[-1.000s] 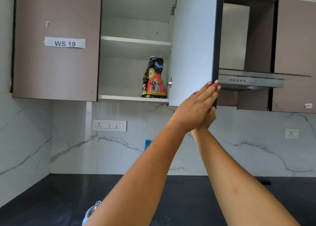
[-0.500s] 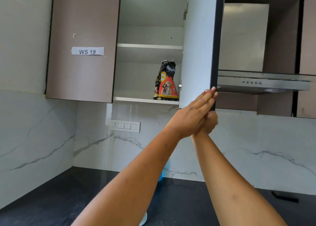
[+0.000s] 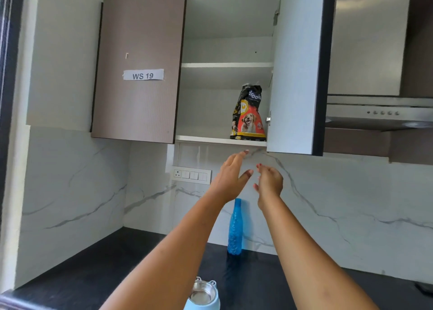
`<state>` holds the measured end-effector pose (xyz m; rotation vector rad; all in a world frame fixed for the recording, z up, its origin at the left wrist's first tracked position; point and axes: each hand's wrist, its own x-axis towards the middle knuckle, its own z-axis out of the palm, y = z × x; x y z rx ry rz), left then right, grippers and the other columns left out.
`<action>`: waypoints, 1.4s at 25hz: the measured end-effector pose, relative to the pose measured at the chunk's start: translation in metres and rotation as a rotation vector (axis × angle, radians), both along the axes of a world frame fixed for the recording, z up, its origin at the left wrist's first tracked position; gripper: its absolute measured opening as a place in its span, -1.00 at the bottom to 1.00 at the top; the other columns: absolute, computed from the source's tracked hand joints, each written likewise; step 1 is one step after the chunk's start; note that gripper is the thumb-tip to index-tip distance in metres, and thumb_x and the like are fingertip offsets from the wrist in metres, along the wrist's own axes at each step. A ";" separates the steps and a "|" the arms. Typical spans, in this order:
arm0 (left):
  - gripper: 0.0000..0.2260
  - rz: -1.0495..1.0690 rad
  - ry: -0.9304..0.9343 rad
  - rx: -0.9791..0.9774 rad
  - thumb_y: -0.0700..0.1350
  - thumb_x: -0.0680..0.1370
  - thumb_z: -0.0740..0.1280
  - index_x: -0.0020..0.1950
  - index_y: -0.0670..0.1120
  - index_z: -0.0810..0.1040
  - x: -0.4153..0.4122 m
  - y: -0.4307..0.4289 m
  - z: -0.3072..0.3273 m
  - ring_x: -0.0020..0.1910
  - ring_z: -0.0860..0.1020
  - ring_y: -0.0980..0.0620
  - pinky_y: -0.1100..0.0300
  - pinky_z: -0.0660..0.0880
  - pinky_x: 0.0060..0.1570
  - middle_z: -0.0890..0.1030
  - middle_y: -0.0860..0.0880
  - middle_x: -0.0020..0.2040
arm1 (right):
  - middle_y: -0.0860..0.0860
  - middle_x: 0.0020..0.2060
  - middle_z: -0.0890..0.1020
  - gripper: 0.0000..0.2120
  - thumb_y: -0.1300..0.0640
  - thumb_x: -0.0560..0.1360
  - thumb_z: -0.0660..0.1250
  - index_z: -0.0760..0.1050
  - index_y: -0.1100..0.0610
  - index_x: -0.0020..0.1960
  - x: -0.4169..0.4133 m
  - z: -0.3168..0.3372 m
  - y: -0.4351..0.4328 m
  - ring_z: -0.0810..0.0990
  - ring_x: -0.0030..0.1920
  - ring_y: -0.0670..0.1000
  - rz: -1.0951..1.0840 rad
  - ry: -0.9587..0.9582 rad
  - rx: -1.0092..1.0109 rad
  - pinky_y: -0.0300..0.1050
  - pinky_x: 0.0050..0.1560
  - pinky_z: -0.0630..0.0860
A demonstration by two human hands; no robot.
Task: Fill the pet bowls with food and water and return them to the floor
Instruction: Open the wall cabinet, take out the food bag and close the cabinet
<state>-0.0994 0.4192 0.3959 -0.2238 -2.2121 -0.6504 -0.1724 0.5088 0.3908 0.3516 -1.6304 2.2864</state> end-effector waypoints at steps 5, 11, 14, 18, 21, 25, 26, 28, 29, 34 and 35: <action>-0.43 -0.026 -0.074 0.198 0.01 0.60 0.25 0.54 0.03 0.05 -0.029 -0.035 -0.001 0.34 0.39 -0.08 -0.05 0.35 0.36 0.39 -0.10 0.38 | -0.02 -0.10 0.58 -0.76 0.07 0.56 0.26 0.56 0.17 0.13 -0.025 0.016 -0.026 0.53 -0.06 -0.03 -0.010 0.104 0.104 0.12 0.22 0.52; -0.39 -0.093 -0.101 0.332 -0.03 0.60 0.27 0.54 0.07 0.00 -0.100 -0.086 0.014 0.28 0.46 -0.12 -0.02 0.42 0.28 0.45 -0.14 0.31 | -0.04 -0.23 0.51 -0.92 0.13 0.56 0.29 0.53 0.12 -0.01 -0.070 0.030 -0.048 0.48 -0.23 -0.07 -0.025 0.102 0.147 0.01 -0.04 0.53; -0.34 -0.151 -0.049 0.340 -0.08 0.58 0.30 0.55 0.08 -0.04 -0.147 -0.109 0.033 0.29 0.43 -0.12 -0.01 0.39 0.27 0.44 -0.14 0.30 | -0.05 -0.22 0.53 -0.94 0.15 0.54 0.30 0.54 0.10 -0.03 -0.108 0.050 -0.066 0.50 -0.18 -0.03 -0.117 0.190 0.199 0.03 0.02 0.52; -0.29 -0.161 0.101 0.292 -0.09 0.55 0.36 0.56 0.01 0.00 -0.212 -0.148 0.065 0.29 0.42 -0.12 0.01 0.33 0.28 0.47 -0.17 0.27 | 0.02 0.05 0.60 -0.88 0.14 0.48 0.36 0.58 0.06 0.02 -0.165 0.082 -0.106 0.54 0.09 0.05 -0.252 0.366 0.373 -0.01 0.14 0.49; -0.30 -0.146 0.148 0.211 -0.07 0.55 0.35 0.56 -0.05 0.01 -0.255 -0.170 0.083 0.35 0.36 -0.14 -0.03 0.30 0.33 0.44 -0.20 0.32 | 0.07 0.19 0.56 -0.68 0.14 0.46 0.39 0.54 0.13 0.21 -0.201 0.098 -0.126 0.50 0.22 0.06 -0.355 0.474 0.450 0.05 0.25 0.45; -0.33 -0.096 0.199 0.127 -0.04 0.55 0.33 0.55 -0.11 0.05 -0.304 -0.188 0.107 0.38 0.34 -0.14 -0.02 0.28 0.33 0.38 -0.18 0.39 | 0.09 0.26 0.50 -0.53 0.08 0.46 0.38 0.44 0.14 0.34 -0.245 0.118 -0.135 0.46 0.27 0.07 -0.424 0.478 0.535 0.03 0.30 0.43; -0.33 -0.062 0.216 0.082 -0.02 0.55 0.33 0.54 -0.13 0.06 -0.316 -0.191 0.112 0.39 0.34 -0.15 -0.03 0.28 0.35 0.36 -0.19 0.41 | 0.08 0.25 0.52 -0.52 0.04 0.45 0.36 0.44 0.13 0.34 -0.253 0.124 -0.135 0.48 0.25 0.07 -0.433 0.480 0.531 0.05 0.29 0.45; -0.32 -0.027 0.214 0.060 0.01 0.56 0.31 0.55 -0.17 0.04 -0.332 -0.196 0.127 0.42 0.30 -0.18 -0.06 0.26 0.38 0.30 -0.21 0.45 | 0.08 0.22 0.54 -0.54 -0.02 0.48 0.31 0.43 0.11 0.34 -0.273 0.139 -0.131 0.50 0.23 0.07 -0.472 0.495 0.505 0.06 0.27 0.46; -0.31 -0.020 0.184 0.079 0.05 0.57 0.29 0.55 -0.18 0.02 -0.338 -0.196 0.134 0.43 0.27 -0.21 -0.07 0.24 0.38 0.28 -0.23 0.46 | 0.08 0.21 0.54 -0.57 -0.04 0.52 0.28 0.43 0.12 0.33 -0.283 0.148 -0.127 0.50 0.22 0.07 -0.486 0.486 0.496 0.07 0.26 0.47; -0.14 0.049 -0.073 0.191 0.34 0.50 0.19 0.55 -0.19 -0.02 -0.365 -0.179 0.161 0.46 0.23 -0.25 -0.13 0.26 0.35 0.22 -0.25 0.50 | 0.06 0.23 0.53 -0.56 -0.08 0.65 0.04 0.35 0.17 0.38 -0.329 0.176 -0.109 0.50 0.21 0.09 -0.396 0.298 0.490 0.00 0.21 0.44; -0.12 0.025 -0.130 0.244 0.37 0.48 0.18 0.55 -0.19 -0.02 -0.370 -0.175 0.166 0.46 0.23 -0.25 -0.12 0.26 0.36 0.22 -0.24 0.50 | 0.10 0.26 0.53 -0.54 -0.09 0.65 0.01 0.33 0.18 0.39 -0.340 0.180 -0.106 0.50 0.22 0.13 -0.392 0.268 0.471 0.02 0.22 0.44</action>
